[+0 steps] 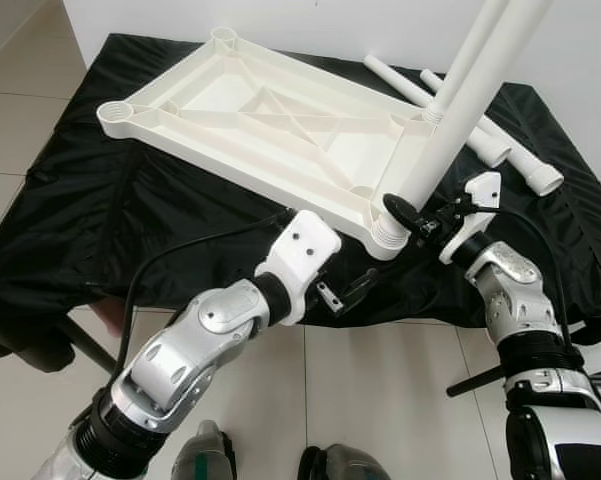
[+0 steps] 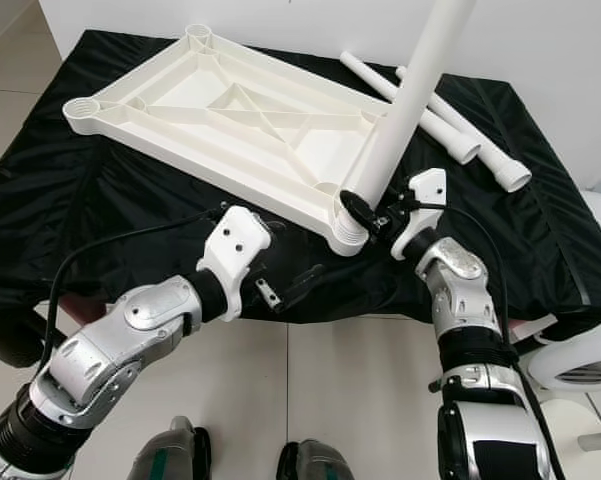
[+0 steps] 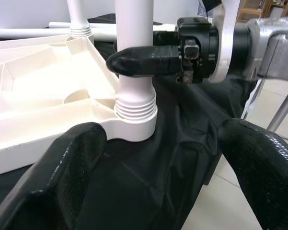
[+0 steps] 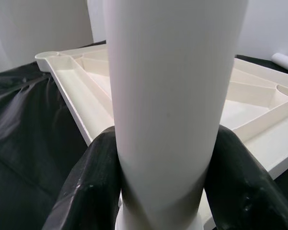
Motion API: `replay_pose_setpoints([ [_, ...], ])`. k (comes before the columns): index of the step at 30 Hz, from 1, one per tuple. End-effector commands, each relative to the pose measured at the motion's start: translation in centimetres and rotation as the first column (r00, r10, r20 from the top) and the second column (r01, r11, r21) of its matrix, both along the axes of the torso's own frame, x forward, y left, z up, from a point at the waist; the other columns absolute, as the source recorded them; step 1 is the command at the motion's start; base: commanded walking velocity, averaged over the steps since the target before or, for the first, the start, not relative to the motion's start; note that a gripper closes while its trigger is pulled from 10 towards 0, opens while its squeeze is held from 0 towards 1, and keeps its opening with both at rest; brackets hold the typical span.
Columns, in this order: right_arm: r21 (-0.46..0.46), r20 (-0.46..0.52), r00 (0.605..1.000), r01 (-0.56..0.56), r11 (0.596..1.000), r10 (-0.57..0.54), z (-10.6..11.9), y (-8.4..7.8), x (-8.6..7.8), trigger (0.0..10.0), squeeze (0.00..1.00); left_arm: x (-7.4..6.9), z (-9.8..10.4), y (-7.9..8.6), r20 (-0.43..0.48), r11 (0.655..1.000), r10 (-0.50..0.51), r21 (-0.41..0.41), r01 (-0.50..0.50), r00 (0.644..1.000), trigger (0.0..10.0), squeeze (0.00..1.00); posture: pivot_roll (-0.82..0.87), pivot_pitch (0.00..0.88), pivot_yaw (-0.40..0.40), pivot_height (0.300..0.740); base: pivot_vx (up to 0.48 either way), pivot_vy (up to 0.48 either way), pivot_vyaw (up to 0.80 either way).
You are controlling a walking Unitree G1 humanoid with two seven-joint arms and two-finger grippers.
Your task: Building children table
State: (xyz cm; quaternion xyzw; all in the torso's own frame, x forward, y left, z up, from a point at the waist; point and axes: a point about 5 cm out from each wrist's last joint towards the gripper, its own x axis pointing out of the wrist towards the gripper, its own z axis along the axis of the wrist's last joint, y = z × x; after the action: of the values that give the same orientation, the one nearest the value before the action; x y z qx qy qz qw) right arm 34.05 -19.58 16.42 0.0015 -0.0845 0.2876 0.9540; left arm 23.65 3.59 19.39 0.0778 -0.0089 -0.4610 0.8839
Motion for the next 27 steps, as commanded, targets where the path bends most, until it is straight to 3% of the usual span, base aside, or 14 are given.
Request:
replay_pose_setpoints([
  [1,0.07,-0.034,0.999,0.045,0.997,-0.043,-0.7,-0.2,-0.2,3.9,0.0,-0.5,0.1,-0.2,-0.012,0.998,-0.069,0.001,0.069,0.998,10.0,0.0,0.09,0.096,-0.094,0.74,0.0,0.0,0.0],
  [2,0.107,-0.027,0.996,0.083,0.991,-0.08,-0.6,0.3,-0.3,0.0,0.0,-0.5,0.0,-0.2,-0.014,0.998,-0.07,0.0,0.07,0.997,10.0,0.0,0.09,0.098,-0.094,0.74,0.0,0.0,0.0],
  [6,0.157,-0.022,0.99,0.141,0.978,-0.139,-0.6,1.4,-0.4,0.0,0.0,-0.5,0.0,-0.2,-0.015,0.997,-0.071,-0.001,0.071,0.997,10.0,0.0,0.09,0.101,-0.094,0.74,0.0,0.0,0.0],
  [7,0.198,-0.035,0.982,0.188,0.962,-0.185,-0.7,3.0,-0.6,0.0,0.0,-0.6,0.0,-0.2,-0.017,0.997,-0.073,-0.002,0.073,0.997,10.0,0.0,0.09,0.104,-0.093,0.74,0.0,0.0,0.0],
  [8,0.207,-0.038,0.98,0.198,0.958,-0.194,-0.7,3.5,-0.7,0.0,0.0,-0.6,0.0,-0.2,-0.017,0.997,-0.073,-0.002,0.073,0.997,10.0,0.0,0.09,0.104,-0.093,0.74,0.0,0.0,0.0],
  [14,0.223,-0.053,0.976,0.216,0.951,-0.209,-0.8,4.8,-1.1,0.0,0.0,-0.6,0.0,-0.3,-0.019,0.997,-0.073,-0.002,0.073,0.997,10.0,0.0,0.09,0.104,-0.092,0.74,0.0,0.0,0.0],
  [27,0.194,-0.079,0.96,0.278,0.941,-0.267,-1.0,5.2,-1.6,0.1,0.0,-0.6,0.0,-0.3,-0.02,0.997,-0.073,-0.002,0.073,0.997,10.0,0.0,0.09,0.098,-0.098,0.74,0.0,0.0,0.0],
])
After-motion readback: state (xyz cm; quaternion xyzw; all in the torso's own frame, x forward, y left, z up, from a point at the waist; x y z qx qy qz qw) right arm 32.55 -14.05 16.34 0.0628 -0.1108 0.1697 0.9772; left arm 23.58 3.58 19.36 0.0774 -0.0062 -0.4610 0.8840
